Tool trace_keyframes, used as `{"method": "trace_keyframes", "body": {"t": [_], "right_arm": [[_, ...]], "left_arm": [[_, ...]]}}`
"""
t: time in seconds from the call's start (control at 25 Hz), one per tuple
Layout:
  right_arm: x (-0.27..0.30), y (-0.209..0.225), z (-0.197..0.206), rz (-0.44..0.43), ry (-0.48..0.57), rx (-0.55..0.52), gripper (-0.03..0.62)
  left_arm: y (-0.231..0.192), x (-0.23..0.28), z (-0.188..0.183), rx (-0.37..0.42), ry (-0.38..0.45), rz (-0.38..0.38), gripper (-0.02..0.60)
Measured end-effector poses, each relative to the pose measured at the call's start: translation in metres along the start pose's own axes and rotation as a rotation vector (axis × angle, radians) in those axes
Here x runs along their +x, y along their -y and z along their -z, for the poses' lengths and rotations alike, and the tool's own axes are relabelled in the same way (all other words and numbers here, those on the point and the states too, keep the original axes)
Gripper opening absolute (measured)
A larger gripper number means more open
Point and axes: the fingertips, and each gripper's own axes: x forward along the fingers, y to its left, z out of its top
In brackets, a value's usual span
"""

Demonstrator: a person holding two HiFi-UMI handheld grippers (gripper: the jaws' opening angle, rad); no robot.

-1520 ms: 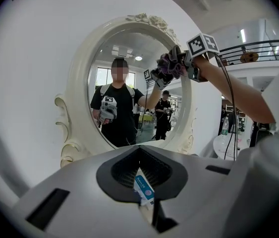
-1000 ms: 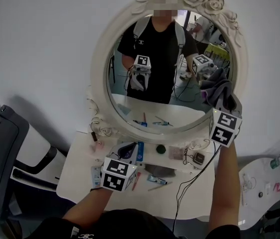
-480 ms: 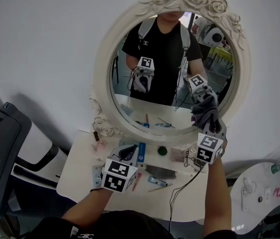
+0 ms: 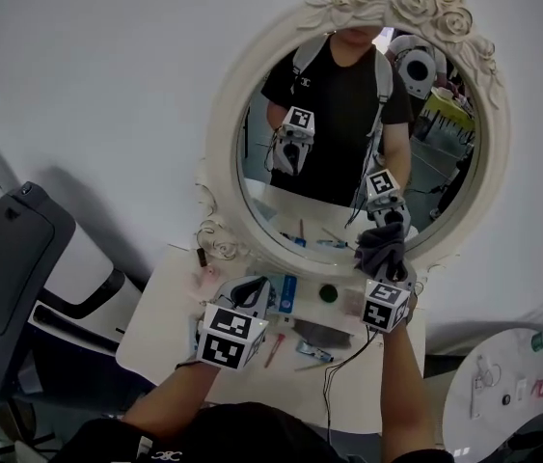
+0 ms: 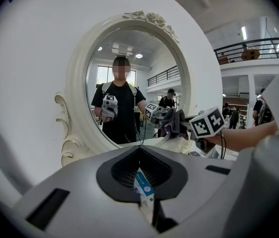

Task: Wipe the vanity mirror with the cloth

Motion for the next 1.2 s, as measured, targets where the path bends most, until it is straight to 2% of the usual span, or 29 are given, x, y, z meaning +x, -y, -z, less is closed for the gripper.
{"method": "trace_keyframes", "body": {"t": [0.28, 0.52, 0.6, 0.88, 1.2], "right_arm": [[0.010, -0.093, 0.034, -0.110, -0.066, -0.131, 0.041], [0.012, -0.153, 0.035, -0.207, -0.115, -0.023, 0.041], [0.012, -0.171, 0.029, -0.232, -0.106, -0.027, 0.041], [0.002, -0.231, -0.018, -0.281, 0.031, -0.146, 0.041], [-0.019, -0.267, -0.108, -0.310, 0.258, -0.244, 0.041]], "left_arm": [[-0.022, -0.012, 0.004, -0.012, -0.006, -0.061, 0.006], [-0.041, -0.024, 0.011, -0.031, -0.011, -0.115, 0.006], [-0.052, -0.030, 0.013, -0.042, -0.011, -0.142, 0.006], [-0.077, -0.048, 0.019, -0.062, -0.009, -0.206, 0.006], [-0.091, -0.060, 0.023, -0.077, -0.006, -0.242, 0.006]]}}
